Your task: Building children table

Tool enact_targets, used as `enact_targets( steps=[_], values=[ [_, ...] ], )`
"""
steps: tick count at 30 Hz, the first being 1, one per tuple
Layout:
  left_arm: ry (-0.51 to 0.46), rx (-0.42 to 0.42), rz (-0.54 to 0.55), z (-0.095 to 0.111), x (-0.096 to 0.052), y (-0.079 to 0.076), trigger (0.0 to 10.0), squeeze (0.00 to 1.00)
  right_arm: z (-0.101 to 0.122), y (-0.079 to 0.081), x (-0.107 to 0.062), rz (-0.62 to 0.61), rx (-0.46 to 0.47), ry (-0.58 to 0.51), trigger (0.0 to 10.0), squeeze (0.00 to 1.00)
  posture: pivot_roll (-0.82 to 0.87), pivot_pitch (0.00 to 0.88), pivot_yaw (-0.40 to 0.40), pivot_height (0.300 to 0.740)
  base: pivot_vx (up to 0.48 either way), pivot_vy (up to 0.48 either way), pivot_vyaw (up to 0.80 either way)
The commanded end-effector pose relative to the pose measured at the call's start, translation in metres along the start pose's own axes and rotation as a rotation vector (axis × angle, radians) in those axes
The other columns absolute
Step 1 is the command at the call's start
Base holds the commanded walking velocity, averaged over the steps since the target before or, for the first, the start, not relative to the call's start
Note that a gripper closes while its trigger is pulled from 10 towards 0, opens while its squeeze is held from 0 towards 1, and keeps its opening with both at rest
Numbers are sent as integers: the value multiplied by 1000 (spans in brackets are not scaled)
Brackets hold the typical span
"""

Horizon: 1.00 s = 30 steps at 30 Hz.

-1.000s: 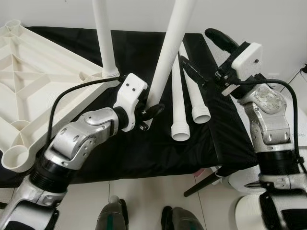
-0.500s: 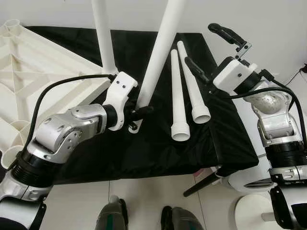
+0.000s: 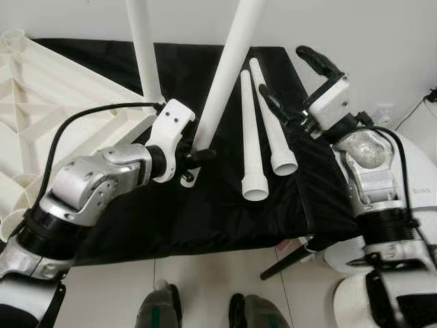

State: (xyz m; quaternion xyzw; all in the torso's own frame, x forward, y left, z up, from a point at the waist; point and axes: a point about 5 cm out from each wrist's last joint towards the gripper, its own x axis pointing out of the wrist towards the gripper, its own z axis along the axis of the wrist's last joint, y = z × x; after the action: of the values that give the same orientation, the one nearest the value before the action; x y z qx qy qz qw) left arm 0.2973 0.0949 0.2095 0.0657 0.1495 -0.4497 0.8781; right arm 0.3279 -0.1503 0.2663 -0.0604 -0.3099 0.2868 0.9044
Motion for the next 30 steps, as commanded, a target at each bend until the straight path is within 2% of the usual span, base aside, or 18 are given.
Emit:
enact_targets(
  steps=[1, 2, 4, 5, 8, 11, 13, 14, 15, 22, 30],
  values=[
    [-27, 44, -192, 9, 0, -13, 10000, 0, 7, -6, 1, -42, 171, -34, 10000, 0, 58, 105, -30, 740, 0, 0, 0],
    [-27, 44, -192, 9, 0, -13, 10000, 0, 7, -6, 1, -42, 171, -34, 10000, 0, 58, 105, -30, 740, 0, 0, 0],
    [-26, 56, -200, 9, 1, -16, 10000, 0, 8, -5, 4, -59, 265, -50, 10000, 0, 57, 104, -30, 740, 0, 0, 0],
    [-26, 56, -200, 9, 1, -16, 10000, 0, 8, -5, 4, -59, 265, -50, 10000, 0, 57, 104, -30, 740, 0, 0, 0],
    [-42, 82, -209, 15, 4, -20, 10000, 0, 4, 6, 8, -31, 477, -52, 10000, 0, 61, 100, -31, 740, 0, 0, 0],
    [-47, 89, -212, 17, 4, -21, 10000, 0, 4, 10, 9, -19, 514, -49, 10000, 0, 60, 100, -31, 740, 0, 0, 0],
    [-54, 108, -224, 19, 7, -24, 10000, 0, 1, 19, 9, 15, 592, -21, 10000, 0, 61, 103, -32, 740, 0, 0, 0],
    [-54, 108, -224, 19, 7, -24, 10000, 0, 1, 19, 9, 15, 592, -21, 10000, 0, 61, 103, -32, 740, 0, 0, 0],
    [-55, 116, -227, 20, 8, -25, 10000, 0, 1, 22, 9, 30, 643, -7, 10000, 0, 62, 106, -32, 740, 0, 0, 0],
    [-70, 144, -260, 27, 10, -33, 10000, 0, 0, 32, 12, 59, 727, 18, 10000, 0, 62, 113, -31, 740, 0, 0, 0],
    [-54, 157, -274, 22, 13, -37, 10000, 0, 8, 26, 21, 66, 756, -8, 10000, 0, 60, 117, -28, 740, 0, 0, 0]
  ],
)
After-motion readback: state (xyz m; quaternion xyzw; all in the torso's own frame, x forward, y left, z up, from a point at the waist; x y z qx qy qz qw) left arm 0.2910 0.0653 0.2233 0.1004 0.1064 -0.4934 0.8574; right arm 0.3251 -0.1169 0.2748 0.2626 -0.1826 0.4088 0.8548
